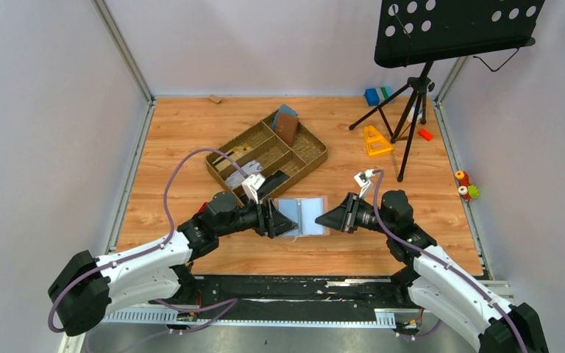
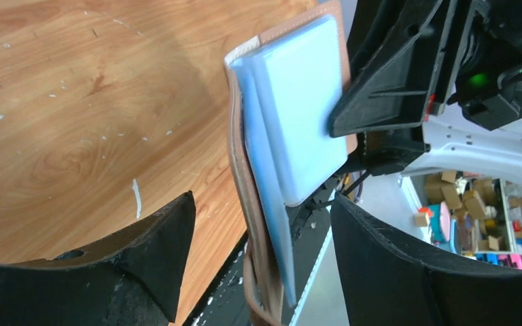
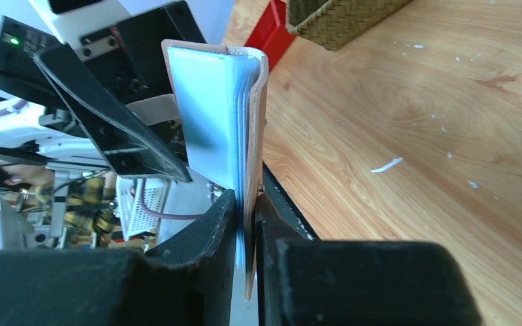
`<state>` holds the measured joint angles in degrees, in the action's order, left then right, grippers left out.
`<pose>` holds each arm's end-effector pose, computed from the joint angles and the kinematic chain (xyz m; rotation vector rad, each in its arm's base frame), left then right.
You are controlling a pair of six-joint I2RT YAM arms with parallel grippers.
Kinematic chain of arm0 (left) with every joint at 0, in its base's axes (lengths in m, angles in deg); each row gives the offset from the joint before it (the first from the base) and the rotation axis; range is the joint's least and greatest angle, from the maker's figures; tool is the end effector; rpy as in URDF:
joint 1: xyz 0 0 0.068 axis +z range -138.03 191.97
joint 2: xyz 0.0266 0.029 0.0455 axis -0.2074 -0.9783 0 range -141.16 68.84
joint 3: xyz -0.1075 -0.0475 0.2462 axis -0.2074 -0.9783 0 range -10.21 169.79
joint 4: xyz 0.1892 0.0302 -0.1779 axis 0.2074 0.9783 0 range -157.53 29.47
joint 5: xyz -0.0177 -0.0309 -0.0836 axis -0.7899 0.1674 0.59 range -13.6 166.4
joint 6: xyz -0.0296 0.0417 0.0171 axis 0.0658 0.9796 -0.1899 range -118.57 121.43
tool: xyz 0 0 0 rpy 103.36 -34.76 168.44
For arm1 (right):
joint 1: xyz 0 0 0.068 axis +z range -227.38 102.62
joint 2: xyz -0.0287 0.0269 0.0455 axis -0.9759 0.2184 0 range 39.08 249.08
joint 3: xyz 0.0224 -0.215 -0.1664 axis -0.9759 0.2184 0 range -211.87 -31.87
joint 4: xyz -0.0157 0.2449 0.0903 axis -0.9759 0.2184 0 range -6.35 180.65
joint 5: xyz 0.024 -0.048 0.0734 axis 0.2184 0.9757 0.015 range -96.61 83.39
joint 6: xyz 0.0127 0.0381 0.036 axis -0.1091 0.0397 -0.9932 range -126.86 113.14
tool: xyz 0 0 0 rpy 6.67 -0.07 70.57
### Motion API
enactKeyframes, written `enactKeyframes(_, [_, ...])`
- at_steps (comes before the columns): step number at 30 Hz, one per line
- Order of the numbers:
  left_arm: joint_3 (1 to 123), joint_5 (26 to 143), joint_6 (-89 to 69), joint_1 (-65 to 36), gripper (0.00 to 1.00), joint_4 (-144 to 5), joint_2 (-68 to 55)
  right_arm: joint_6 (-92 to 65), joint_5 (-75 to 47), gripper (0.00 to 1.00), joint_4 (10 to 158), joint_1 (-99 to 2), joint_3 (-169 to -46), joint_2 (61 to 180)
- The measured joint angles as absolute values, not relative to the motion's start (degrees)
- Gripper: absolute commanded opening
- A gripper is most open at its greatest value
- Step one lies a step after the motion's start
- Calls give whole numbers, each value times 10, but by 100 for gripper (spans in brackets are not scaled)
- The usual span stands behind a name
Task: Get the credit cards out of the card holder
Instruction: Remove the credit card from the card holder.
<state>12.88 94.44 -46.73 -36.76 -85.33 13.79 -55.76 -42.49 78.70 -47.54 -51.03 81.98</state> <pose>0.1322 -0.1674 0.2249 0.2646 2.0565 -1.4164 0.1392 0.1039 0.2164 -0.1315 2.1365 1.4690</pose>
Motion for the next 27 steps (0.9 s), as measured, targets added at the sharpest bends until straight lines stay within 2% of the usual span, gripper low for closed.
enactKeyframes(5, [140,923,-458,-403,93,-848,106,-615,-431,0,722,-475,-476,810])
enactKeyframes(10, [162,906,-455,-430,88,-849,68,-648,-433,0,695,-475,-467,811])
enactKeyframes(16, [171,890,-455,-431,55,-858,56,-661,-433,3,685,-475,-467,805])
enactKeyframes(20, [163,889,-469,-432,51,-897,50,-665,-431,3,683,-475,-463,798])
enactKeyframes(22, [151,889,-479,-432,40,-916,49,-667,-431,12,682,-475,-458,793])
enactKeyframes(25, [143,891,-489,-432,14,-937,48,-669,-432,35,684,-475,-450,787])
enactKeyframes(27, [143,887,-491,-432,5,-941,48,-669,-437,43,686,-474,-449,777])
